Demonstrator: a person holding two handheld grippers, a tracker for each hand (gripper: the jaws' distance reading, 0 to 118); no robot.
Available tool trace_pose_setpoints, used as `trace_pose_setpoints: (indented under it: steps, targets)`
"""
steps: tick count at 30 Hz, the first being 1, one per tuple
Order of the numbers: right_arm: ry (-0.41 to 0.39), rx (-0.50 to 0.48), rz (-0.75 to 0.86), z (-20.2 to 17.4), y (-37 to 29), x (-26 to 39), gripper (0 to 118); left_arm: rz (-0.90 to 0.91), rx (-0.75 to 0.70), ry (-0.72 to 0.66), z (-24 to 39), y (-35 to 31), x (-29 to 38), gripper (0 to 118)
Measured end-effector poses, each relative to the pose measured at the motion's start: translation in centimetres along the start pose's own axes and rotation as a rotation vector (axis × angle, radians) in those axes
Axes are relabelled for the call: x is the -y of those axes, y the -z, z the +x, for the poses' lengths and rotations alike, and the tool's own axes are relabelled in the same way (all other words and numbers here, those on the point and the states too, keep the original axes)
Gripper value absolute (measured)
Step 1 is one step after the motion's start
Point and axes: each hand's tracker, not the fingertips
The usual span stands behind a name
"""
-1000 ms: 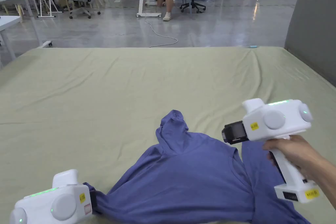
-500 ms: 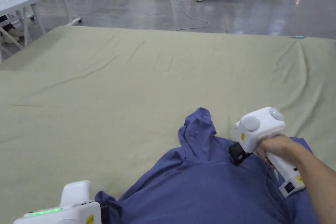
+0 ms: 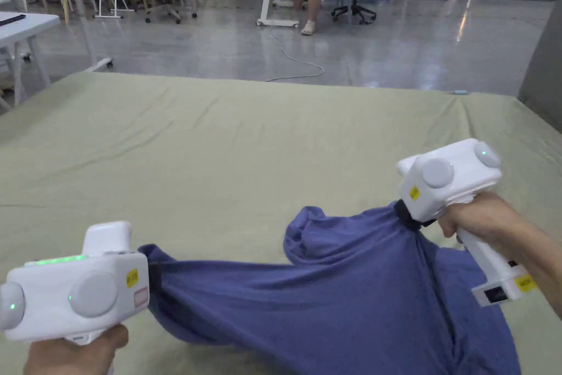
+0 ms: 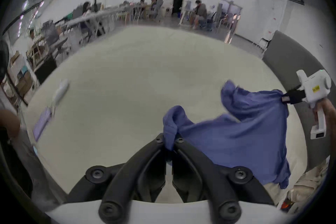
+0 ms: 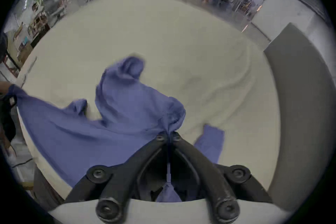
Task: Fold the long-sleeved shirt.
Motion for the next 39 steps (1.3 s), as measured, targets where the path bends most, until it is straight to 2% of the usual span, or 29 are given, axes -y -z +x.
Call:
trace_pose_setpoints:
  steps: [1, 4, 7, 9, 11, 13, 16, 18, 20, 23, 27, 29, 34, 39]
  targets:
    - [0.01, 0.025, 0.033, 1.2, -1.9, -0.7, 0, 0.024, 0.01, 0.021, 0.7, -0.4, -1.8, 0]
    - [0.104, 0.01, 0.168, 4.3, -9.0, -2.7, 0, 0.114, 0.004, 0.069, 2.6, -0.9, -8.7, 0]
    - [0.143, 0.111, 0.306, 7.5, -14.8, -5.9, 0, 0.194, 0.018, 0.11, 5.2, -2.5, -16.0, 0]
    - [0.17, 0.112, 0.353, 9.5, -18.0, -8.0, 0, 0.263, 0.018, 0.163, 7.2, -3.9, -20.6, 0]
    - [0.219, 0.147, 0.406, 11.7, -20.8, -10.5, 0, 0.332, 0.037, 0.162, 8.8, -5.4, -25.4, 0]
    - [0.247, 0.209, 0.461, 13.3, -23.4, -12.6, 0, 0.37, 0.13, 0.085, 9.7, -6.5, -29.7, 0]
    - [0.3, 0.243, 0.524, 15.6, -26.4, -15.3, 0, 0.425, 0.085, 0.106, 12.0, -8.6, -35.1, 0]
    - [0.302, 0.308, 0.556, 16.8, -28.5, -16.8, 0, 0.444, 0.091, 0.115, 13.0, -9.9, -37.8, 0]
    - [0.338, 0.359, 0.606, 18.1, -30.1, -17.8, 0, 0.509, 0.105, 0.079, 13.5, -11.4, -39.9, 0]
    - [0.422, 0.368, 0.659, 20.0, -32.3, -18.5, 0, 0.503, 0.115, 0.042, 14.2, -12.8, -41.5, 0]
    - [0.438, 0.346, 0.652, 21.4, -33.4, -18.3, 0, 0.528, 0.116, 0.051, 15.1, -13.6, -42.1, 0]
    - [0.41, 0.357, 0.615, 21.2, -32.5, -17.8, 0, 0.514, 0.114, 0.062, 15.2, -12.9, -41.8, 0]
    - [0.43, 0.309, 0.562, 20.7, -27.5, -15.3, 0, 0.465, 0.097, 0.075, 14.8, -9.3, -39.1, 0]
    - [0.428, 0.234, 0.466, 18.0, -18.9, -11.0, 0, 0.328, 0.076, 0.061, 13.0, -2.6, -33.5, 0]
